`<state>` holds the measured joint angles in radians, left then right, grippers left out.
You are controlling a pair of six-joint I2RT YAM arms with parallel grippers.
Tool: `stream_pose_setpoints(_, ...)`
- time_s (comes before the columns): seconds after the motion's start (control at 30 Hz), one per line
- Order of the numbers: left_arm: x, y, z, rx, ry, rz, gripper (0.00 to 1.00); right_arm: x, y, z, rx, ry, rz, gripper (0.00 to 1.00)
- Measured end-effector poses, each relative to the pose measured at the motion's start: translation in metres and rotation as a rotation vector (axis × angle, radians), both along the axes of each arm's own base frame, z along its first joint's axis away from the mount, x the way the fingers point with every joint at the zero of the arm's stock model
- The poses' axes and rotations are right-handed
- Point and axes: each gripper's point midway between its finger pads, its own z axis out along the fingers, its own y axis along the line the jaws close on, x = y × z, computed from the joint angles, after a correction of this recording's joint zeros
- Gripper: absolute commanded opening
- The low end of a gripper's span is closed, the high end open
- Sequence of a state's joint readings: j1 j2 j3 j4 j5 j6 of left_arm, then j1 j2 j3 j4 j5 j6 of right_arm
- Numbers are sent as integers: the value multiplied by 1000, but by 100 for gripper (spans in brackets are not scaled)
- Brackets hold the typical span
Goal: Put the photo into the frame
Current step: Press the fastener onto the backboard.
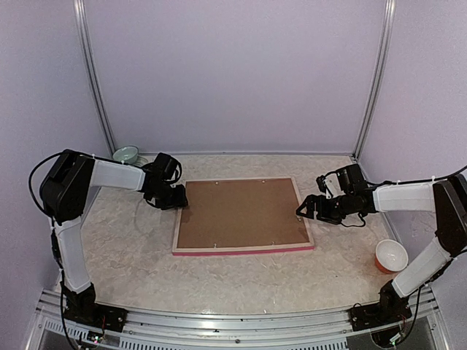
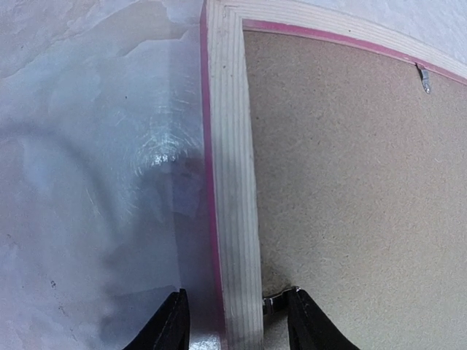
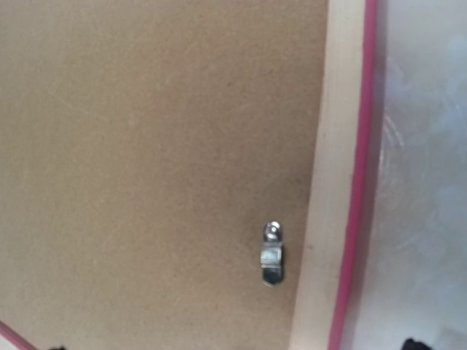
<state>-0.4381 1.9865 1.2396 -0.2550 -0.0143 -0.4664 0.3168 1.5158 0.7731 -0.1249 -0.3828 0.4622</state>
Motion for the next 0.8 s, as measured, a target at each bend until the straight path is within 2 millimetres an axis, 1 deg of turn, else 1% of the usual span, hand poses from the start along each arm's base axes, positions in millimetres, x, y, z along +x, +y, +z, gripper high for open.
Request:
stream_pose_setpoints(0.23,0,0,1,-5,-6,-1,46,0,0,0,2,0,1,99)
stream_pose_setpoints(0.5,4,1,13,-20,-37,5,46,0,0,0,2,0,1,99)
stream_pose_setpoints(0.8,3,-3,13,-40,-28,-9,46,0,0,0,2,0,1,99)
